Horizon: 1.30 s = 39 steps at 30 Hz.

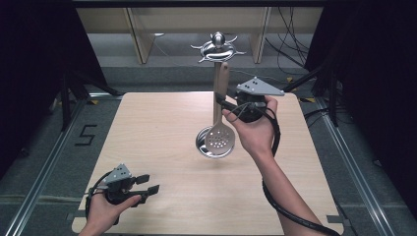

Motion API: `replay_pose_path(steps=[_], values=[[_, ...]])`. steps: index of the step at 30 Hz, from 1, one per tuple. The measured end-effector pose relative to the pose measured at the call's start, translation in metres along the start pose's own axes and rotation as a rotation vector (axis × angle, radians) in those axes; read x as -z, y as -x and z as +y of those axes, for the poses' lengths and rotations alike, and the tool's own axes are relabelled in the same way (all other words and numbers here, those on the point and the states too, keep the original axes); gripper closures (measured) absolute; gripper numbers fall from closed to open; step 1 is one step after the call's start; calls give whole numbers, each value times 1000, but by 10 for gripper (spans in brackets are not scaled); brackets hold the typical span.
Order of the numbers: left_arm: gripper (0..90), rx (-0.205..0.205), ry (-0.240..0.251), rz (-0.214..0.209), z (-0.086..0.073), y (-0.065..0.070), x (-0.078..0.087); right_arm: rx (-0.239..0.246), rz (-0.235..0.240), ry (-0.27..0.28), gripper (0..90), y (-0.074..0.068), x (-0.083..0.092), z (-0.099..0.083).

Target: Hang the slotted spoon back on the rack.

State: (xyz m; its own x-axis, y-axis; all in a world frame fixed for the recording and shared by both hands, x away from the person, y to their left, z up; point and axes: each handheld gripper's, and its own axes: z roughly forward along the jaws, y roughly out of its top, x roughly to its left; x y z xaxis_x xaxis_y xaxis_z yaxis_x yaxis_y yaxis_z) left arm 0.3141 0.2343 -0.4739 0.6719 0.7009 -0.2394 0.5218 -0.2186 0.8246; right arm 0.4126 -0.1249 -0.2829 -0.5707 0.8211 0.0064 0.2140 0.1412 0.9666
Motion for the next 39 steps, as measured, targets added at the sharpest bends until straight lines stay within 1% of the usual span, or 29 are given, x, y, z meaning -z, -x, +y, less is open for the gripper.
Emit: replay_pose_path(steps=[1,2,3,4,5,7,8,9,10,12,13,14,15,17,18,20,21,23,24,26,27,29,30,32,34,35,36,37,39], values=[[388,0,-3,3,0,0,1,-16,0,-6,521,-1,1,-1],[388,-4,-8,4,0,-1,1,-1,5,-9,494,0,3,-2],[388,-4,-8,4,0,-1,1,-10,3,-14,471,0,6,-4],[388,-4,-5,3,0,-1,1,0,6,-13,451,2,8,-6],[388,-8,-5,3,0,-1,1,12,4,-25,418,6,14,-14],[388,-5,-5,3,0,-1,1,13,-7,-29,411,7,16,-17],[388,0,-1,2,0,0,0,26,-3,-39,401,9,20,-22],[388,0,0,3,0,0,-1,27,10,-66,388,13,28,-35],[388,-5,-5,5,0,0,-1,16,5,-71,386,14,30,-40],[388,-3,-6,6,-1,0,-1,13,23,-102,383,18,38,-53],[388,-3,-6,6,-1,0,-1,13,23,-102,383,18,38,-53],[388,-3,-7,7,-1,0,-1,17,17,-105,381,21,41,-61],[387,-3,-12,5,-1,0,-1,27,38,-132,377,25,47,-76],[387,-2,-14,8,-1,0,-1,2,39,-168,375,28,54,-91],[386,-1,-12,10,-1,0,-2,10,50,-175,375,32,56,-99],[386,8,-10,13,-2,0,-2,-14,41,-213,378,35,62,-114],[385,8,-10,13,-2,0,-2,-28,37,-216,378,37,64,-121],[384,10,-8,14,-3,-1,-3,-23,34,-250,378,42,69,-134],[383,10,-8,14,-3,-1,-3,-23,34,-250,378,42,69,-134],[383,8,-13,14,-3,-1,-3,-25,50,-294,378,47,75,-153],[382,8,-13,14,-3,-1,-3,-25,50,-294,378,47,75,-153],[381,8,-20,24,-3,-1,-3,-57,56,-301,379,47,77,-166],[381,9,-16,20,-3,-1,-4,-68,55,-320,379,47,80,-172],[380,9,-18,20,-3,-1,-3,-70,65,-336,387,51,84,-189],[380,7,-30,19,-2,-2,-2,-86,61,-339,393,51,86,-193],[380,13,-13,20,-2,-2,-2,-87,53,-330,404,52,88,-196],[380,1,-13,23,-3,-3,-2,-89,41,-335,415,54,91,-197],[379,8,-17,21,-2,-3,-1,-124,31,-324,422,52,92,-200],[379,8,-17,12,-1,-4,-1,-111,23,-316,439,57,93,-201]])
